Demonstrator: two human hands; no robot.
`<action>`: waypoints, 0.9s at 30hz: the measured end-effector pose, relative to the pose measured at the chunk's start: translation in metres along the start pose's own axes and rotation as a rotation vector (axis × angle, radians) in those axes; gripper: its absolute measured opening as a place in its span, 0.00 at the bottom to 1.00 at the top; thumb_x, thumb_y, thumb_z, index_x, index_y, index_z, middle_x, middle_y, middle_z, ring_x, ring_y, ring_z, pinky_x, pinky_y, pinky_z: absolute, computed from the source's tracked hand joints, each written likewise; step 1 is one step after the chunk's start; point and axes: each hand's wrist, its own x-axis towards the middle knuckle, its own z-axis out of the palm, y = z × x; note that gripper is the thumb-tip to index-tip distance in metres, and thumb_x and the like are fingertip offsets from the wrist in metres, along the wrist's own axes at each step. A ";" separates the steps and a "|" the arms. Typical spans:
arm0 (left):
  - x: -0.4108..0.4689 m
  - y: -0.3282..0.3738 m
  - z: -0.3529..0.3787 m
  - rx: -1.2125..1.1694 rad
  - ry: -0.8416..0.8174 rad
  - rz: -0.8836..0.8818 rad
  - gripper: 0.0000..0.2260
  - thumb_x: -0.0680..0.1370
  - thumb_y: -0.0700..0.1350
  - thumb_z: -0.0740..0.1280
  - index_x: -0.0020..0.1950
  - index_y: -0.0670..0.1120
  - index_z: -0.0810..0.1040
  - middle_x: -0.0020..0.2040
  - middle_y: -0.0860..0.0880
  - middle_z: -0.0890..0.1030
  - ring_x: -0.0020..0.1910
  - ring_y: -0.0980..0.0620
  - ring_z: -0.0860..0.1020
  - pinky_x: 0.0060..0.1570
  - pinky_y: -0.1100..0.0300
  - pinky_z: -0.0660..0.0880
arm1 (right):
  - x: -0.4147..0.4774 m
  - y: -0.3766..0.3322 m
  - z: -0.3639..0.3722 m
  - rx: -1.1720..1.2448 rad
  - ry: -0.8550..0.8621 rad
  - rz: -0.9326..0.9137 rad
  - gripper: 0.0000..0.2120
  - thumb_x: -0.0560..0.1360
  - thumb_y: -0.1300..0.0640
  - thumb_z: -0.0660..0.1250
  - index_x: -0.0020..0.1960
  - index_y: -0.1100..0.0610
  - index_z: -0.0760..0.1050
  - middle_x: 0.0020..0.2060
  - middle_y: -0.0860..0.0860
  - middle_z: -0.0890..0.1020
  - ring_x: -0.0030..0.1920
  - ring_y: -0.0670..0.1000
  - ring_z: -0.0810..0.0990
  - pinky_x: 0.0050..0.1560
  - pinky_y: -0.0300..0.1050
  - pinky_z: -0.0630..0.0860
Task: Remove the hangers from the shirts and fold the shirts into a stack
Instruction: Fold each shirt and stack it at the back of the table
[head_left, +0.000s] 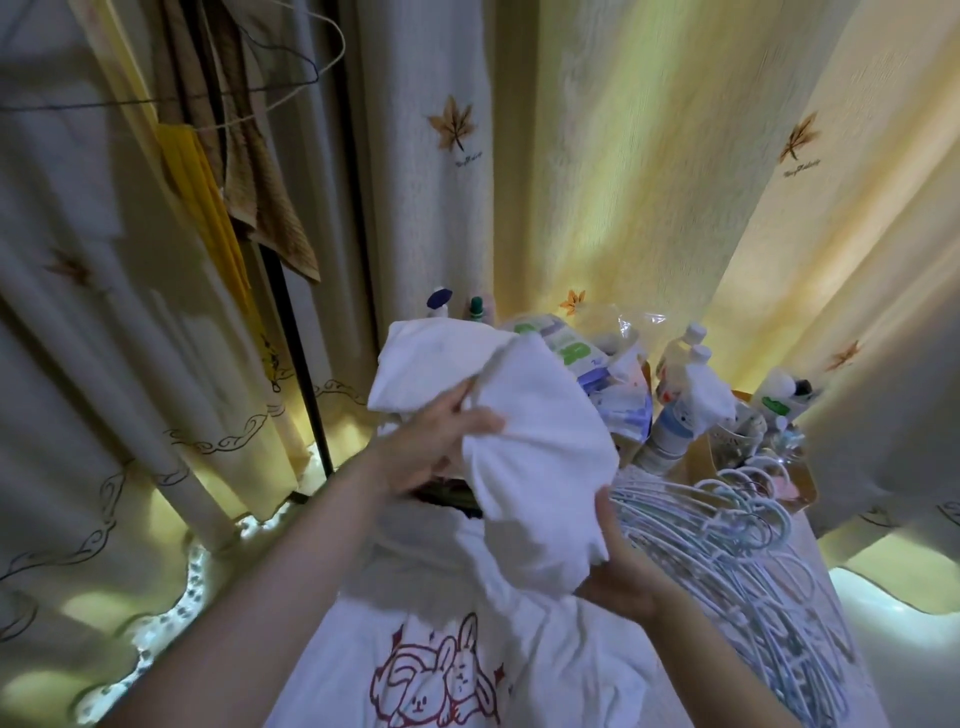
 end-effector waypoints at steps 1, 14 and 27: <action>0.007 0.015 -0.005 -0.010 0.011 0.046 0.19 0.68 0.41 0.71 0.57 0.53 0.75 0.45 0.55 0.85 0.45 0.54 0.83 0.39 0.62 0.79 | 0.001 -0.017 0.009 0.057 -0.058 -0.042 0.35 0.64 0.30 0.66 0.65 0.48 0.75 0.66 0.53 0.76 0.65 0.55 0.75 0.58 0.52 0.77; 0.087 0.019 -0.113 0.266 0.571 -0.116 0.21 0.78 0.43 0.66 0.68 0.38 0.68 0.63 0.38 0.76 0.57 0.41 0.77 0.51 0.50 0.75 | 0.098 -0.173 0.032 -0.661 0.603 -0.445 0.28 0.73 0.58 0.71 0.70 0.55 0.66 0.61 0.59 0.74 0.54 0.56 0.78 0.48 0.48 0.78; 0.016 -0.109 -0.154 0.454 0.984 -0.241 0.14 0.81 0.47 0.58 0.51 0.35 0.72 0.45 0.38 0.77 0.50 0.35 0.78 0.43 0.49 0.73 | 0.073 -0.023 -0.051 -0.539 0.847 -0.321 0.08 0.78 0.63 0.61 0.55 0.64 0.76 0.45 0.61 0.81 0.38 0.55 0.79 0.39 0.50 0.76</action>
